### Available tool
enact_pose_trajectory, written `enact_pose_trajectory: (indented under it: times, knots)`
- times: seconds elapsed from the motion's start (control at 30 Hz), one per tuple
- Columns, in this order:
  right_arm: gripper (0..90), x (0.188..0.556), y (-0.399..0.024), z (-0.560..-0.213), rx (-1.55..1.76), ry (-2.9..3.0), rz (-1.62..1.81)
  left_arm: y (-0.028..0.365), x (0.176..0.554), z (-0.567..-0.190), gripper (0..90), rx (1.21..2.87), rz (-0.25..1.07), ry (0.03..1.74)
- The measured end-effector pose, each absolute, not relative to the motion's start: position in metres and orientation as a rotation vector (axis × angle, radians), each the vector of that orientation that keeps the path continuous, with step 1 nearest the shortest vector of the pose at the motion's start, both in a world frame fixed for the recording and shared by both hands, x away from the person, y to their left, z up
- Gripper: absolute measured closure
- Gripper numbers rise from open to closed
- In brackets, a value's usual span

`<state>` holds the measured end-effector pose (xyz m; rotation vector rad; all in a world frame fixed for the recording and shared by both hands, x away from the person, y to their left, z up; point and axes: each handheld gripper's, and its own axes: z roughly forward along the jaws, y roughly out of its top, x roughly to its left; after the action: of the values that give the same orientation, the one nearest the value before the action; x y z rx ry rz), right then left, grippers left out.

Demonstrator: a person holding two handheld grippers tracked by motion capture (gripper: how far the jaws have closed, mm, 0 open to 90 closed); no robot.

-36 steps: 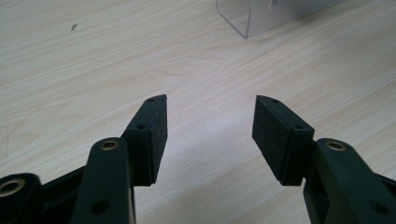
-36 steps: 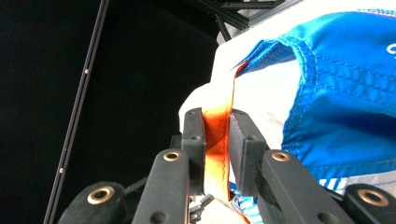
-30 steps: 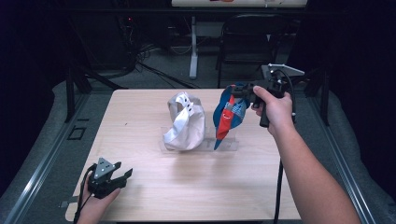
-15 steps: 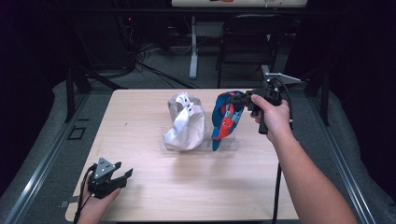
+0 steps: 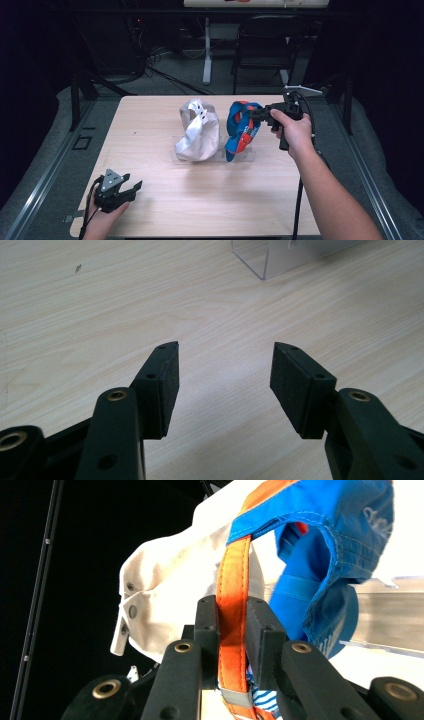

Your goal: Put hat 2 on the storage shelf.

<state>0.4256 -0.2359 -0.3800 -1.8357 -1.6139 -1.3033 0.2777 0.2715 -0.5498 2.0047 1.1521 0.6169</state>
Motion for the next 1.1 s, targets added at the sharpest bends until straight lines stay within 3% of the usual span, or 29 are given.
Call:
enact_pose_trajectory:
  times: [0.4,0.83,1.1]
  knots:
    - [73.3,0.42,-0.249,-0.394,-1.887,-1.636,-1.274,0.271,0.278,-0.549,45.9,2.017,0.616,1.151]
    - [54.5,0.403,-0.258,-0.395,-1.905,-1.771,-1.294,0.27,0.278,-0.549,45.9,2.01,0.614,1.147]
    - [47.8,0.383,-0.259,-0.403,-1.89,-1.936,-1.313,0.267,0.281,-0.55,45.9,2.013,0.61,1.141]
